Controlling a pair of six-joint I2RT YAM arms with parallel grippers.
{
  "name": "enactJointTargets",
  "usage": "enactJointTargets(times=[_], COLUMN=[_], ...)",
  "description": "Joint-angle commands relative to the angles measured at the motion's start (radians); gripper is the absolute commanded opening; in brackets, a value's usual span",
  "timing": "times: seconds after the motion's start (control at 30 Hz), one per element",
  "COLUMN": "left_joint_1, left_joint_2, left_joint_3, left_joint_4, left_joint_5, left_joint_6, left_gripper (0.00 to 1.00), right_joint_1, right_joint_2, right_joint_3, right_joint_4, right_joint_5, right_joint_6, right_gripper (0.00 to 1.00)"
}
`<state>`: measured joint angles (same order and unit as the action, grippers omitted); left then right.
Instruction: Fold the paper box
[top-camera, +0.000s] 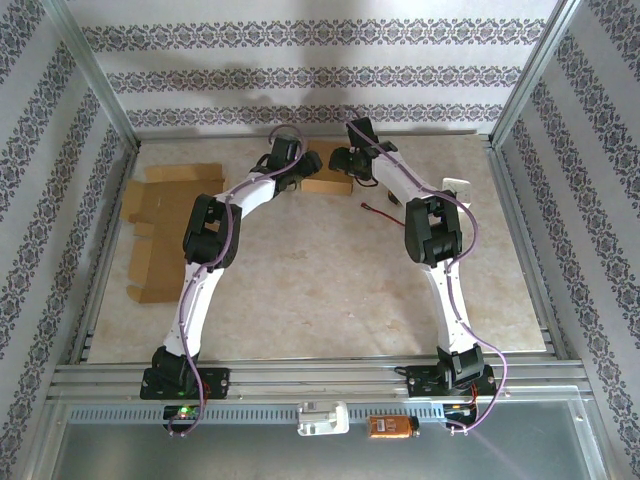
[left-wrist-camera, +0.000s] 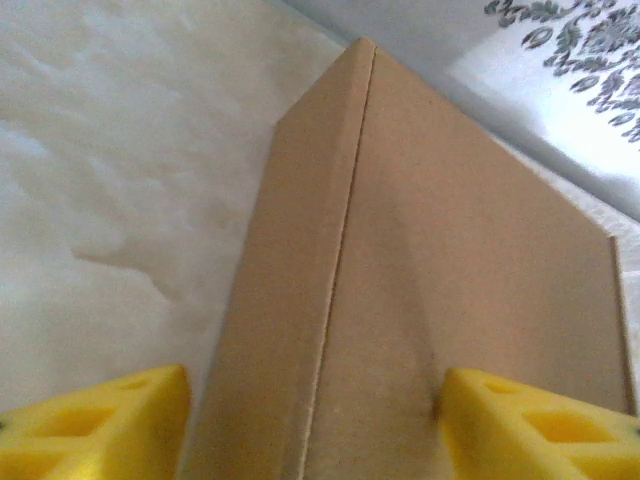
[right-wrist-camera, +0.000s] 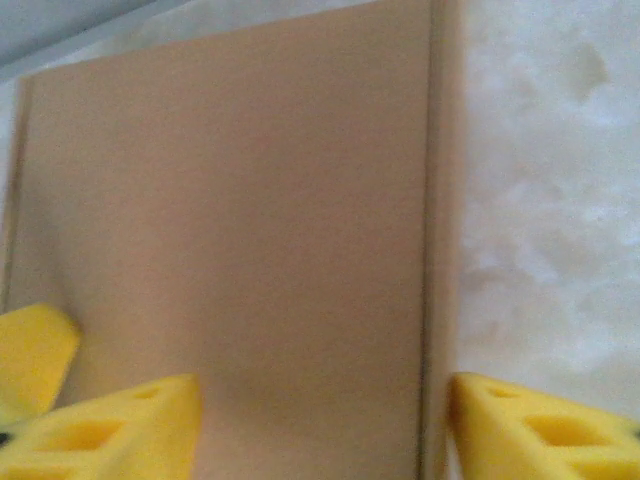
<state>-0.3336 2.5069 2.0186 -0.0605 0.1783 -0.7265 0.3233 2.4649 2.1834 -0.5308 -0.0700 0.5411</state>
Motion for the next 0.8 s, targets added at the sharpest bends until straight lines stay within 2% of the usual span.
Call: enactJointTargets(times=[0.0,0.1,0.17,0.3,0.4,0.6,0.7,0.77], left_joint_1=[-0.004,0.033,0.056,0.088,0.121,0.197,0.227,0.241], left_joint_2=[-0.087,-0.207,-0.295,-0.473,-0.548,-0.541,-0.479,-0.429], left_joint_3=[-0.001,-0.038,-0.069,-0.160,-0.202,-0.228,-0.211,-0.187], left_joint_4=[-0.165,-0.222,-0.268,-0.388,-0.520,-0.742,-0.799,-0.825], left_joint_5=[0.004,-0.034,-0.064,-0.196,-0.301,-0.374,-0.342,-0.304], left_joint_6=[0.138,0.194,0.238,0.346,0.392,0.444,0.460,0.465], left_gripper=[0.75,0.83,0.85,0.84,0.83,0.80,0.80,0.80], right_joint_1=[0.020,0.009,0.009,0.019,0.035,0.065,0.087,0.113], right_joint_2=[-0.118,-0.251,-0.349,-0.569,-0.712,-0.929,-0.989,-1.016], right_joint_3=[0.030,-0.041,-0.113,-0.322,-0.472,-0.678,-0.746,-0.777], right_joint_4=[-0.024,-0.018,-0.002,0.032,0.018,-0.075,-0.107,-0.130], right_joint_5=[-0.094,-0.079,-0.076,-0.124,-0.183,-0.292,-0.358,-0.356], right_joint_6=[-0.091,-0.108,-0.119,-0.122,-0.131,-0.144,-0.142,-0.151], right_gripper=[0.74,0.84,0.87,0.90,0.93,0.96,0.98,0.98])
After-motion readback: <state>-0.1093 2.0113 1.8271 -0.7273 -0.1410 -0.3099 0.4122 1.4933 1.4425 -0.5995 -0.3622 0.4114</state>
